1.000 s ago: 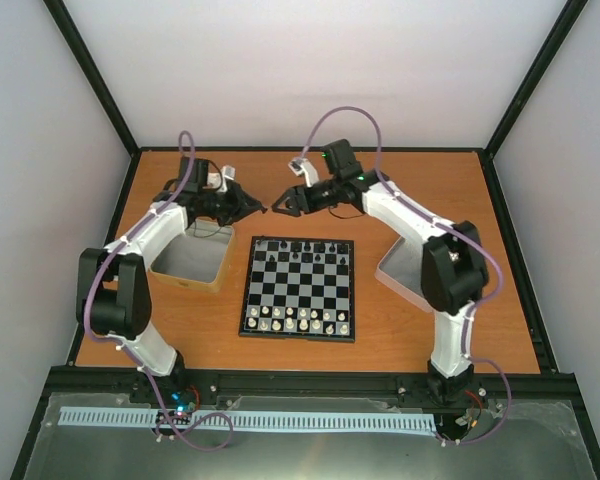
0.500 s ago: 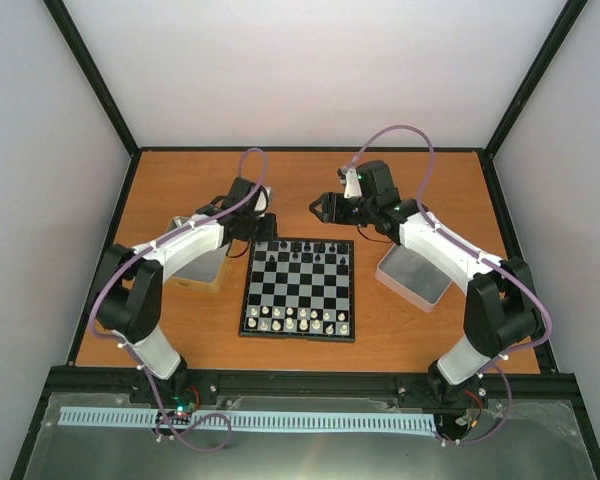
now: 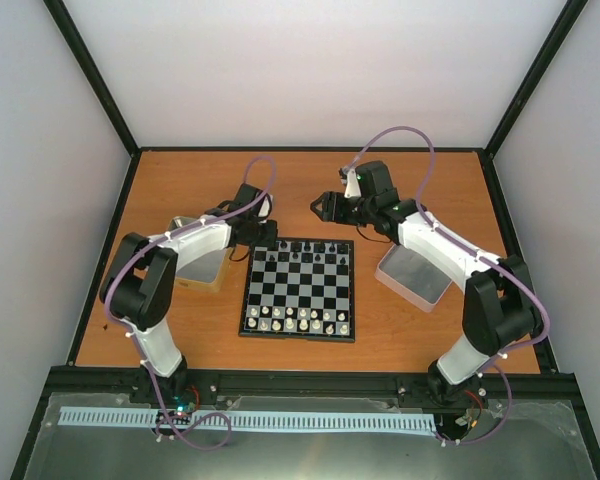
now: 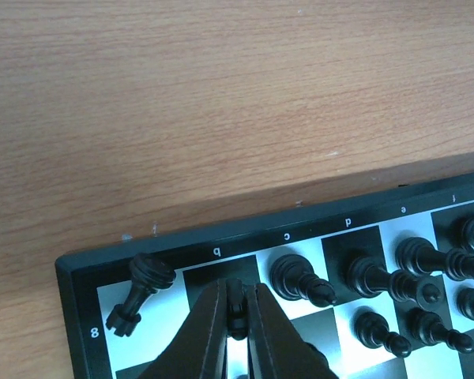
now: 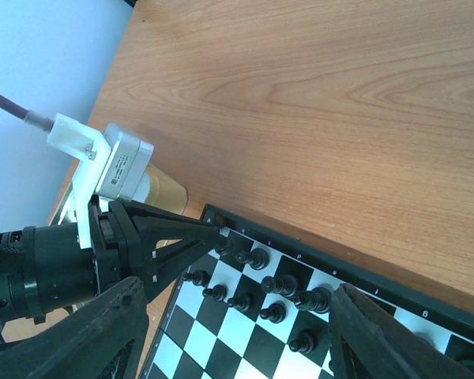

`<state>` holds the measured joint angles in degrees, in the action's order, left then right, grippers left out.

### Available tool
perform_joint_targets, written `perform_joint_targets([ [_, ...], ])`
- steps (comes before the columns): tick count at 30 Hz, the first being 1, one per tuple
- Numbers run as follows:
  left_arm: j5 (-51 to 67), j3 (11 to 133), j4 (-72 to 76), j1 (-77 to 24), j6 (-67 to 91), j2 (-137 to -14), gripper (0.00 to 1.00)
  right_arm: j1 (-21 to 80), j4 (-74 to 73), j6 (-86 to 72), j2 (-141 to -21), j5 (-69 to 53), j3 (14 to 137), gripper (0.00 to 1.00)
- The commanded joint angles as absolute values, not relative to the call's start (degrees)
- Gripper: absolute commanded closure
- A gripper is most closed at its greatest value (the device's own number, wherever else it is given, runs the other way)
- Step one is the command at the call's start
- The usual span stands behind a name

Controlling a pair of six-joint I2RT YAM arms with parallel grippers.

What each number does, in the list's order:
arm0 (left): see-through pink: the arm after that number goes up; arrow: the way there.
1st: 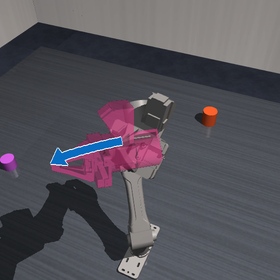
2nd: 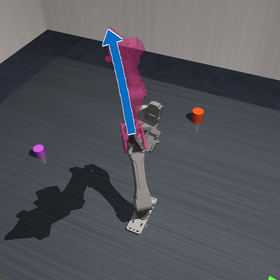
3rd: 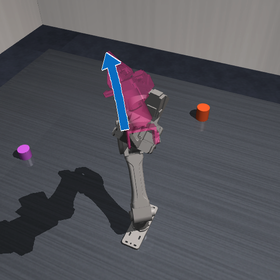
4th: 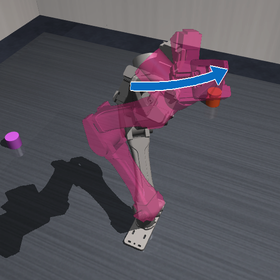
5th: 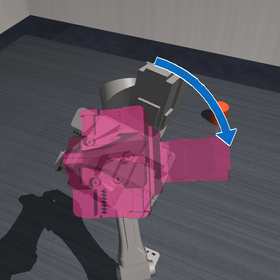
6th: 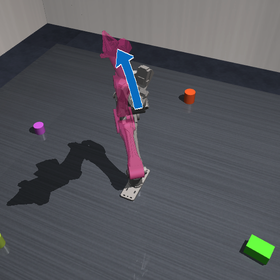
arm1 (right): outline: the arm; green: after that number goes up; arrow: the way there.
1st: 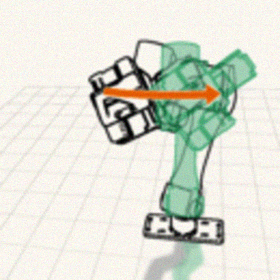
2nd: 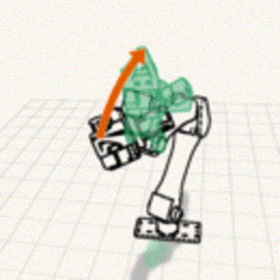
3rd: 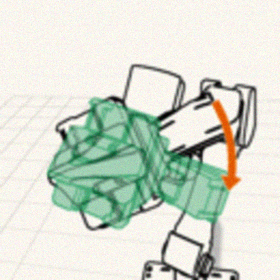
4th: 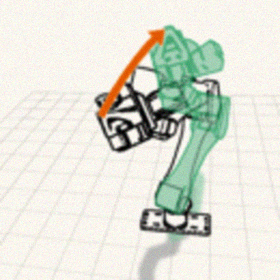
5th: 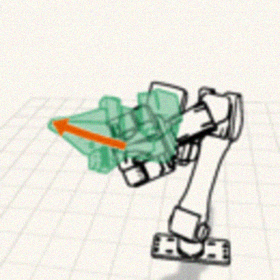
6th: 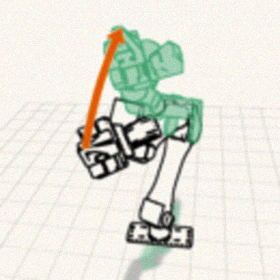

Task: Set up the chess pieces on the board
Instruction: Place the chess piece on the chessboard.

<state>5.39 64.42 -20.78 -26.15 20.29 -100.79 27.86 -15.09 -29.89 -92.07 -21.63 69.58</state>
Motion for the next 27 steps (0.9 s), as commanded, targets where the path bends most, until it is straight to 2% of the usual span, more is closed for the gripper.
perform_joint_targets([
  [1, 5.96, 64.78, -18.25, -26.37, 18.81, -102.23, 0.97, 27.98, -13.70, -29.92, -93.22, -21.53, 70.69, 0.37],
  [11, 4.45, 64.34, -18.14, -26.37, 18.75, -103.60, 0.94, 28.04, -13.67, -29.88, -94.04, -22.15, 70.92, 0.37],
  [21, 4.57, 65.04, -20.90, -26.36, 17.99, -100.40, 0.70, 28.04, -13.36, -29.91, -94.04, -22.29, 70.99, 0.37],
  [27, 2.62, 69.62, -26.78, -26.28, 17.28, -97.29, 0.62, 28.02, -13.17, -30.30, -93.83, -22.78, 70.64, 0.37],
])
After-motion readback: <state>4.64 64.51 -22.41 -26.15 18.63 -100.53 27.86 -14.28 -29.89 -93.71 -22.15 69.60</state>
